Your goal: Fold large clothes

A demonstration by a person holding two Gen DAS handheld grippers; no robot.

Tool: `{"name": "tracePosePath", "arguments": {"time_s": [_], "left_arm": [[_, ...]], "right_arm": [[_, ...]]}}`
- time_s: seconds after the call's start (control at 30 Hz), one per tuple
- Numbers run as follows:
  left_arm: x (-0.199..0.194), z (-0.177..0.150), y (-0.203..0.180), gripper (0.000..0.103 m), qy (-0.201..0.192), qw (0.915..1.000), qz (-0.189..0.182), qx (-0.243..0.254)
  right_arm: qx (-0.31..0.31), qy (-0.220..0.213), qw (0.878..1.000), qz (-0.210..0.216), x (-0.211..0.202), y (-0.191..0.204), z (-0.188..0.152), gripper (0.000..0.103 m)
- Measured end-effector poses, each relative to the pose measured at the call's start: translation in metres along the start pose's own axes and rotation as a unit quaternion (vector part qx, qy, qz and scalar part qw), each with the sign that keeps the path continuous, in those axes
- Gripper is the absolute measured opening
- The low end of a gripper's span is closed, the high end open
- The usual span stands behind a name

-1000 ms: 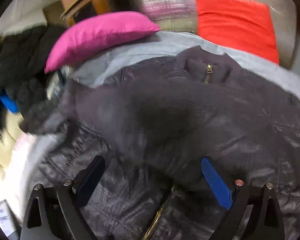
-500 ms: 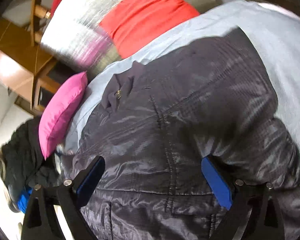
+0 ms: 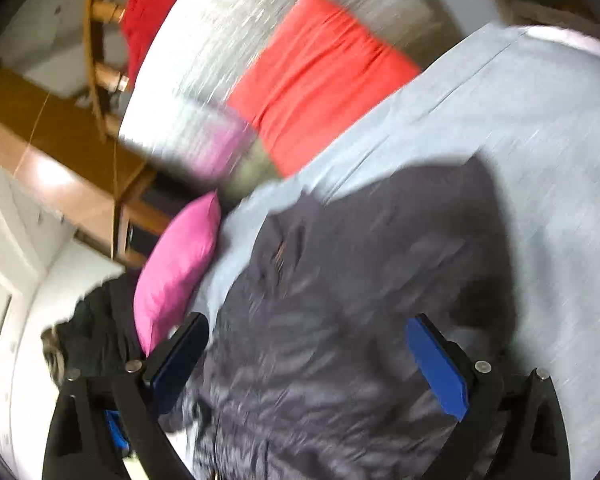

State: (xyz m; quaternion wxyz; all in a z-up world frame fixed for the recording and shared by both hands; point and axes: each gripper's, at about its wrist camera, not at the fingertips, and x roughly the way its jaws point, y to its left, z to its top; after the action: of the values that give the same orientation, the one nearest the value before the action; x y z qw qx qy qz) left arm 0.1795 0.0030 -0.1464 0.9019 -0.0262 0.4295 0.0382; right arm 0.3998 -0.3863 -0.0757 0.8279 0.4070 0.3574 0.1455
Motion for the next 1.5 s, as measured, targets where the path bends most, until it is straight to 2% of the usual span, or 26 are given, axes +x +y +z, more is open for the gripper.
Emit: {"name": "tracePosePath", "arguments": {"time_s": [0.07, 0.17, 0.23, 0.27, 0.3, 0.37, 0.43, 0.53, 0.63, 0.7, 0.73, 0.8, 0.87, 0.97, 1.03, 1.1, 1.17, 1.23, 1.3, 1.37, 1.43, 1.5], "left_arm": [[0.0, -0.001, 0.0, 0.103, -0.002, 1.0, -0.001, 0.0], [0.0, -0.002, 0.001, 0.103, -0.004, 1.0, -0.001, 0.0], [0.0, -0.002, 0.001, 0.103, -0.004, 1.0, -0.002, 0.0], [0.0, -0.002, 0.002, 0.103, -0.004, 1.0, -0.003, -0.001], [0.0, -0.002, 0.002, 0.103, -0.003, 1.0, -0.003, -0.001], [0.001, -0.002, 0.003, 0.103, -0.003, 1.0, -0.004, -0.001], [0.001, -0.002, 0.002, 0.103, -0.004, 1.0, -0.004, -0.001], [0.001, -0.002, 0.002, 0.103, -0.005, 1.0, -0.004, -0.001], [0.001, -0.002, 0.002, 0.103, -0.005, 1.0, -0.004, -0.001], [0.002, -0.001, 0.002, 0.103, -0.005, 1.0, -0.003, -0.001], [0.002, -0.001, 0.002, 0.103, -0.004, 1.0, -0.003, -0.001], [0.003, 0.0, 0.002, 0.103, -0.002, 1.0, -0.003, -0.001], [0.003, 0.001, 0.003, 0.103, -0.001, 1.0, -0.006, -0.003], [0.005, 0.002, 0.001, 0.103, -0.001, 1.0, 0.0, 0.0], [0.005, 0.002, 0.001, 0.103, 0.001, 1.0, -0.002, -0.001], [0.005, 0.003, 0.001, 0.103, 0.002, 1.0, -0.005, -0.003], [0.005, 0.005, 0.002, 0.103, 0.008, 0.9999, -0.007, -0.003], [0.005, 0.009, 0.002, 0.103, 0.022, 0.9997, -0.008, 0.001], [0.002, 0.014, 0.004, 0.103, 0.045, 0.9984, -0.027, 0.019], [-0.009, 0.021, 0.018, 0.103, 0.061, 0.9948, -0.08, 0.014], [-0.025, 0.028, 0.043, 0.103, 0.047, 0.9908, -0.126, -0.019], [-0.041, 0.04, 0.081, 0.103, 0.021, 0.9857, -0.154, -0.066]], "right_arm": [[0.04, -0.004, 0.999, 0.003, -0.001, -0.024, 0.017, 0.101], [0.103, 0.014, 0.993, 0.063, 0.009, -0.051, 0.032, 0.101], [0.108, 0.036, 0.99, 0.084, 0.024, -0.058, 0.038, 0.101], [0.102, 0.041, 0.992, 0.066, 0.028, -0.062, 0.04, 0.1], [0.097, 0.045, 0.994, 0.023, 0.037, -0.069, 0.041, 0.1], [0.107, 0.043, 0.993, 0.02, 0.043, -0.072, 0.039, 0.1], [0.093, 0.029, 0.995, 0.018, 0.033, -0.065, 0.041, 0.1], [0.035, 0.014, 0.999, 0.008, 0.013, -0.038, 0.039, 0.1], [-0.007, 0.038, 0.998, 0.042, 0.003, -0.005, 0.01, 0.1], [-0.018, 0.053, 0.997, 0.046, -0.002, -0.001, -0.01, 0.1], [-0.029, 0.071, 0.997, 0.023, 0.005, -0.003, -0.02, 0.1], [-0.042, 0.101, 0.992, -0.057, 0.025, -0.014, -0.036, 0.099], [-0.057, 0.072, 0.993, -0.075, 0.016, -0.002, -0.044, 0.098], [-0.142, 0.025, 0.987, -0.074, -0.01, 0.044, -0.065, 0.1], [-0.223, 0.0, 0.97, -0.099, -0.019, 0.076, -0.101, 0.1], [-0.274, -0.02, 0.95, -0.149, -0.01, 0.089, -0.132, 0.1], [-0.304, -0.018, 0.934, -0.186, 0.0, 0.087, -0.155, 0.1], [-0.32, 0.006, 0.921, -0.221, 0.009, 0.069, -0.173, 0.1], [-0.307, 0.042, 0.917, -0.253, 0.032, 0.057, -0.177, 0.1], [-0.305, 0.046, 0.915, -0.261, 0.034, 0.053, -0.173, 0.102], [-0.314, 0.047, 0.91, -0.269, 0.034, 0.052, -0.175, 0.103], [-0.316, 0.047, 0.908, -0.272, 0.036, 0.053, -0.175, 0.103]]}}
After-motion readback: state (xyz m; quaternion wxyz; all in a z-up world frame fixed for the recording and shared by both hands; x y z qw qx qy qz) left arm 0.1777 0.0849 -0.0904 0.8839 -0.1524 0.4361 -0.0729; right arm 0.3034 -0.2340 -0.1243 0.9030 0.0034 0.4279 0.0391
